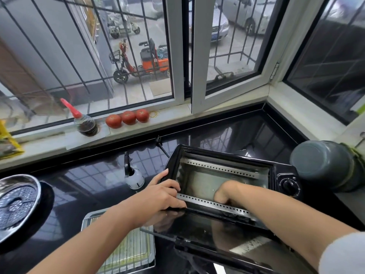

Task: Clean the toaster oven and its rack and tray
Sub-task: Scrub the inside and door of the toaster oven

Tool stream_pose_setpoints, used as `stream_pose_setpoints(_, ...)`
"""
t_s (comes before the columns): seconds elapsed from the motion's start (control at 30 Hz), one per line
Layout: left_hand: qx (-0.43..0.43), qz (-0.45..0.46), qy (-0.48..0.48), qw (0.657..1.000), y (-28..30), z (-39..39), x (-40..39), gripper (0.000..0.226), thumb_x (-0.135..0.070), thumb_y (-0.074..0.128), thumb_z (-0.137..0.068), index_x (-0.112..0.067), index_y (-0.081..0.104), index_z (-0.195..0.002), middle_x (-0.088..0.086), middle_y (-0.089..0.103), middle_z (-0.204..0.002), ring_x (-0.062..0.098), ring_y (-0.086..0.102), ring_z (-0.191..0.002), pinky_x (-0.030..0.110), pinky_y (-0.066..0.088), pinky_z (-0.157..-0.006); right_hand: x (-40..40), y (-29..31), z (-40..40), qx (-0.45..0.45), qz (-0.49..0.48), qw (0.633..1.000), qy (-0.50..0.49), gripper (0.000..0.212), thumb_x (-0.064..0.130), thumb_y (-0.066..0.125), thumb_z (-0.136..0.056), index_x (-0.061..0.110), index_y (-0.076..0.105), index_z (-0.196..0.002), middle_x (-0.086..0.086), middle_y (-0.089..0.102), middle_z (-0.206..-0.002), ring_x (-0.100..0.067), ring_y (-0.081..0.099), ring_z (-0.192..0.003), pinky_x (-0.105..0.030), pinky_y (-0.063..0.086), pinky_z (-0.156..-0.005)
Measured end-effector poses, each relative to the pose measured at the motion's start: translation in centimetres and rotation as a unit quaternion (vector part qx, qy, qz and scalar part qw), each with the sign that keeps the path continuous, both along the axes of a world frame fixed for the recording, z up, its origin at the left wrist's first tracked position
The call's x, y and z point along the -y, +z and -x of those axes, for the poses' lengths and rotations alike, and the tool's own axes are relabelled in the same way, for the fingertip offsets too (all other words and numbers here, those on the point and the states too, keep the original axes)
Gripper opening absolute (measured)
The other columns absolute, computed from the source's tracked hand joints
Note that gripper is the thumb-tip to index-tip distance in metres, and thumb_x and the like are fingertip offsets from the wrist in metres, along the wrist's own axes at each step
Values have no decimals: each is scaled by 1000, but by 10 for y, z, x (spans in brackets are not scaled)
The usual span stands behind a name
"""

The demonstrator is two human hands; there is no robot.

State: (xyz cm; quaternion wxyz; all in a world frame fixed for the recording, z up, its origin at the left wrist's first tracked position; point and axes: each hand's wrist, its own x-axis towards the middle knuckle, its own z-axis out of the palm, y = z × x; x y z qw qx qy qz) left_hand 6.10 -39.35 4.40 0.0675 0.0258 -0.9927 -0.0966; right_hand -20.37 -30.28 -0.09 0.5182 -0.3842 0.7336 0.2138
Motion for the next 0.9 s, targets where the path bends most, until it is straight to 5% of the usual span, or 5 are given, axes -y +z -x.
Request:
stream_pose_setpoints(0.1,-31,-9,-1,999,-3,1,-1,30,-44,43,-105,-46,70,-116,-19,59,-81,4,51,-120,40,-1,-127,2,2,-13,-59,-5,995,82,25,8,37,-103,7,54,-121,-13,52,-119,-26,52,-107,-33,43,-86)
stream_pose_setpoints(0.23,-67,-3,-8,998,-5,8,2,48,-51,25,-111,-45,72,-112,-19,55,-74,5,52,-115,40,4,-125,2,-50,9,-151,80,985,16,52,19,32,-96,-4,40,-142,-23,44,-144,-43,51,-123,-45,49,-91)
stream_pose_setpoints(0.43,-65,18,-2,998,-12,4,4,43,-53,27,-110,-49,70,-115,-23,56,-79,1,50,-118,39,-1,-127,-5,-25,-10,-225,152,956,-110,78,44,48,-90,12,15,-153,-21,9,-158,-49,9,-144,-53,21,-118)
stream_pose_setpoints(0.63,-74,7,-12,997,-8,9,6,40,-54,28,-110,-49,67,-115,-22,56,-77,2,53,-113,40,4,-124,20,-38,-22,-104,276,943,155,50,31,36,-98,25,38,-148,0,8,-165,-34,7,-149,-49,12,-121)
stream_pose_setpoints(0.9,-73,22,-7,997,-12,7,7,36,-52,27,-111,-50,63,-119,-22,52,-79,-1,50,-116,41,3,-125,23,-28,-19,-198,259,893,310,58,24,50,-95,22,34,-152,-5,12,-164,-27,16,-148,-44,26,-117)
